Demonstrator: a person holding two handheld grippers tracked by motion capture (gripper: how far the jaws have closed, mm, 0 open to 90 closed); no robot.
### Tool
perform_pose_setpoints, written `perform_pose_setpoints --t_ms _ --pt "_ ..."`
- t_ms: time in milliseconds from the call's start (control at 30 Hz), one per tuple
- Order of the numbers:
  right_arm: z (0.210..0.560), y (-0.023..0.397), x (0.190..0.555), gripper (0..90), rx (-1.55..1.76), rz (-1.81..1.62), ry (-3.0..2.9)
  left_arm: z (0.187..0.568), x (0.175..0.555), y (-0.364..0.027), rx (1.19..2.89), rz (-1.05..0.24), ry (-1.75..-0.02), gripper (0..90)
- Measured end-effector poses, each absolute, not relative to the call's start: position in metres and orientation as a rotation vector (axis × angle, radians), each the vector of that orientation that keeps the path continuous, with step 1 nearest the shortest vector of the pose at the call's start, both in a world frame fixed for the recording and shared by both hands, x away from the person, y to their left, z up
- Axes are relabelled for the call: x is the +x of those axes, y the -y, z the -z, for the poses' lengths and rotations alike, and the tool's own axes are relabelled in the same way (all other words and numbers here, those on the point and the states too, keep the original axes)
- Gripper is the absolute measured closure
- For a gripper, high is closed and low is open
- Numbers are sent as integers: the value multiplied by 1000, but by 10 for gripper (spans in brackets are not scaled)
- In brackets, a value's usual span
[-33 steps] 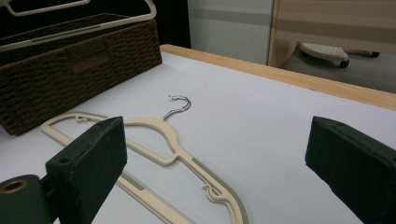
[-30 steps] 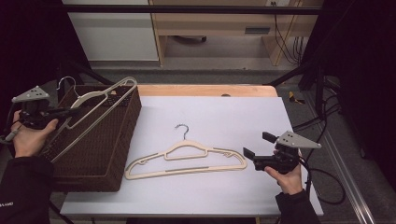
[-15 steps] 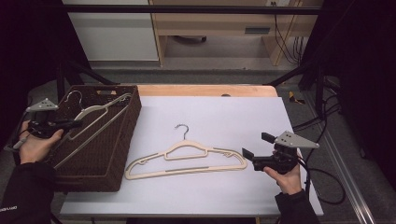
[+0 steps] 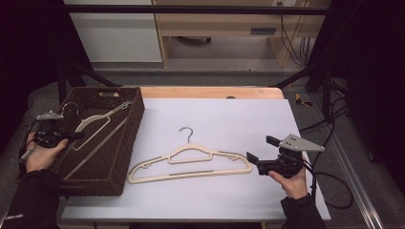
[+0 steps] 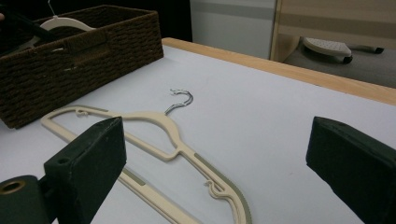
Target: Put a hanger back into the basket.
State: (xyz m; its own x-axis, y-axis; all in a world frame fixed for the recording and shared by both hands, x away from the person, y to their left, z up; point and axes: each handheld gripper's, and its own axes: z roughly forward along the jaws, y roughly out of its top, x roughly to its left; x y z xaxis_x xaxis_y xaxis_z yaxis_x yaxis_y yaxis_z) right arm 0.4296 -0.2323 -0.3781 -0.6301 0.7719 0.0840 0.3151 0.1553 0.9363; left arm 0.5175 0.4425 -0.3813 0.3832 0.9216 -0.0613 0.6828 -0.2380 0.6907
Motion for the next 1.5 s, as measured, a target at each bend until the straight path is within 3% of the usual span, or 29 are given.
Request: perform_pose_setpoints --t_ms 367,767,900,1200,1500 --pt "379 231 430 53 1030 -1474 -2034 378 510 -450 1955 -578 -1457 578" --pt "381 226 430 53 1031 -1475 -2039 369 495 -458 1869 -605 -1464 540" --pt "382 226 430 53 1023 -1472 -2046 359 484 -457 1791 -605 -1398 513" --pt "379 227 429 54 1024 -1486 -2031 334 459 -427 1617 -650 -1184 331" --pt "378 224 431 58 1022 -1492 -2026 328 449 -369 1618 -635 -1001 136"
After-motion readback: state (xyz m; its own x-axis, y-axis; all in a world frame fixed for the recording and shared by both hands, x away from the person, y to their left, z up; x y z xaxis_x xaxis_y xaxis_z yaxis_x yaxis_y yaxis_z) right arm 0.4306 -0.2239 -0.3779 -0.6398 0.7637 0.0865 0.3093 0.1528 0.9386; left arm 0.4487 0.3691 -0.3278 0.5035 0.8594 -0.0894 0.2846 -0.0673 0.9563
